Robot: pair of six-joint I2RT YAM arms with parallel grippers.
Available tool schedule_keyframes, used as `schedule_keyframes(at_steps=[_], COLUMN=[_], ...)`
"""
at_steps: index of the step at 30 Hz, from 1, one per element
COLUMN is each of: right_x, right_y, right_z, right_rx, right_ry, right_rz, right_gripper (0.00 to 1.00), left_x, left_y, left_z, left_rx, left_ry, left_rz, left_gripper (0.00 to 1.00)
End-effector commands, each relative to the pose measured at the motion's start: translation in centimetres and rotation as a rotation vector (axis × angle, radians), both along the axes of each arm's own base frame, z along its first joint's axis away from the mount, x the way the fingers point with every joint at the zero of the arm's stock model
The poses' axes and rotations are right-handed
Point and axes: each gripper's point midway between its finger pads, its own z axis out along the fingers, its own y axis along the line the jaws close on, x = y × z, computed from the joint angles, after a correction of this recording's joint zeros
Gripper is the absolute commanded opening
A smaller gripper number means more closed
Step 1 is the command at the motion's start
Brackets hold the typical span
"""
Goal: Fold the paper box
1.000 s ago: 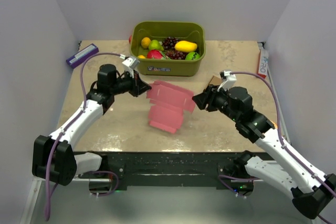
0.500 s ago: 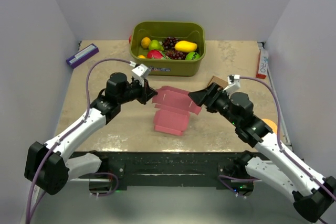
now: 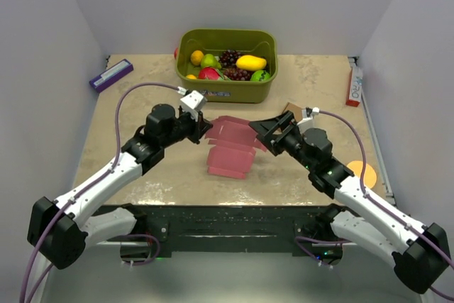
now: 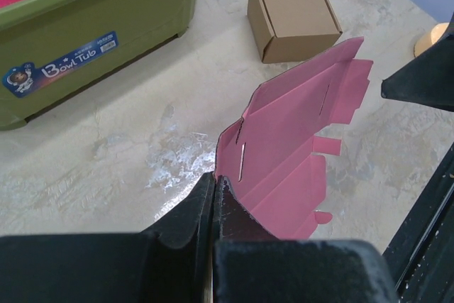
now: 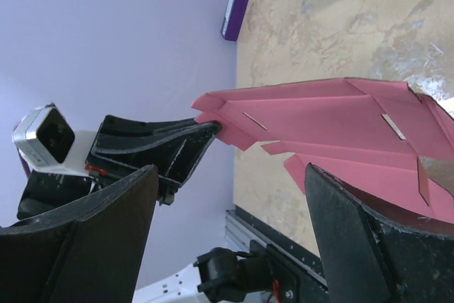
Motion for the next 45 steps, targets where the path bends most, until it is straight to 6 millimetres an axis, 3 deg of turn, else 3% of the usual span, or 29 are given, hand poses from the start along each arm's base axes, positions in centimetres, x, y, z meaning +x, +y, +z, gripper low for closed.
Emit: schedule_keyframes(at_steps=[1,14,20,38,41,45], right_x=[0.8,2.4,2.8,2.8,2.8,3.0], right_y=[1.0,1.6,0.9,-0.4,-0.4,-0.6], right_z=[1.2,-1.9,-3.6,-3.9,-4.1,-4.1], right_rx=[0.124,0.173,0.158,0.206,0.206,0.195], right_ry=[0.011,0.124,0.154,0.171,0.171,0.159], right_rz=[-0.004,-0.051,-0.101,-0.172,-0.17,-0.183], right_gripper=[0.87,0.87,0.86,0.86,0.83,0.66], left_x=[-0.2,-2.3,-3.5,-4.5,-4.5,-4.3], left_y=[-0.4,-1.8,-2.6,-3.4,-3.4,-3.3], left_z=[1.0,2.5,3.2,2.9,2.8,2.8], left_rx=[-0.007,-0.03,-0.047,-0.023,-0.02,-0.024], left_ry=[-0.071,-0.154,-0.189,-0.216,-0.217,-0.207], left_rz=[-0.021,-0.113,-0.168,-0.195,-0.193,-0.177], left_gripper=[0.0,0.0,0.0,0.0,0.0,0.0])
